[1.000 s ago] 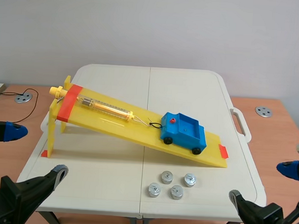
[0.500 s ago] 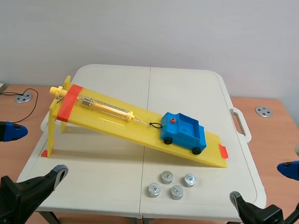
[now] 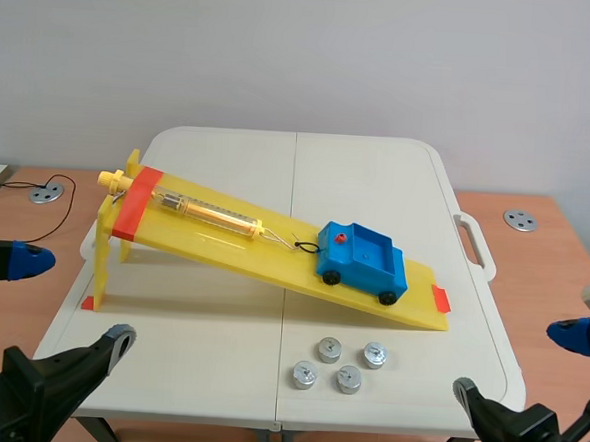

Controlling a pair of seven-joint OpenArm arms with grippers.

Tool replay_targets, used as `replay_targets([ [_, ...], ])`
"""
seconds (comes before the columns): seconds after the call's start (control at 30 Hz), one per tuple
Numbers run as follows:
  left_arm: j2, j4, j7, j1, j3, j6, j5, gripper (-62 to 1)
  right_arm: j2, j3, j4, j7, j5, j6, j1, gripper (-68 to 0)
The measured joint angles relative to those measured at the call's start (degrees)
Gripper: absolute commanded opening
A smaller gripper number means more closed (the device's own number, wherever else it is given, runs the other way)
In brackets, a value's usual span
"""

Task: Place the four metal weights on the blue cart on the ramp.

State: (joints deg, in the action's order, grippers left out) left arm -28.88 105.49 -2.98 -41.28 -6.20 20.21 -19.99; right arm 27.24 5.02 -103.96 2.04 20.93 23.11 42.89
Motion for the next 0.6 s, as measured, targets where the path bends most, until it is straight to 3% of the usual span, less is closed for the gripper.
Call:
replay_targets([
  [0.3,1.14,0.00,-5.29,0.33,0.00,-0.02,0.00,1.4,-3.06,0.00,0.00,8.39,0.00,0.09,-2.43,-1.4],
  [0.6,6.69,0.00,-6.67,0.33,0.00,0.00,0.74,1.4,-3.80,-3.32,0.00,10.73,0.00,0.02,-7.04,-2.3],
])
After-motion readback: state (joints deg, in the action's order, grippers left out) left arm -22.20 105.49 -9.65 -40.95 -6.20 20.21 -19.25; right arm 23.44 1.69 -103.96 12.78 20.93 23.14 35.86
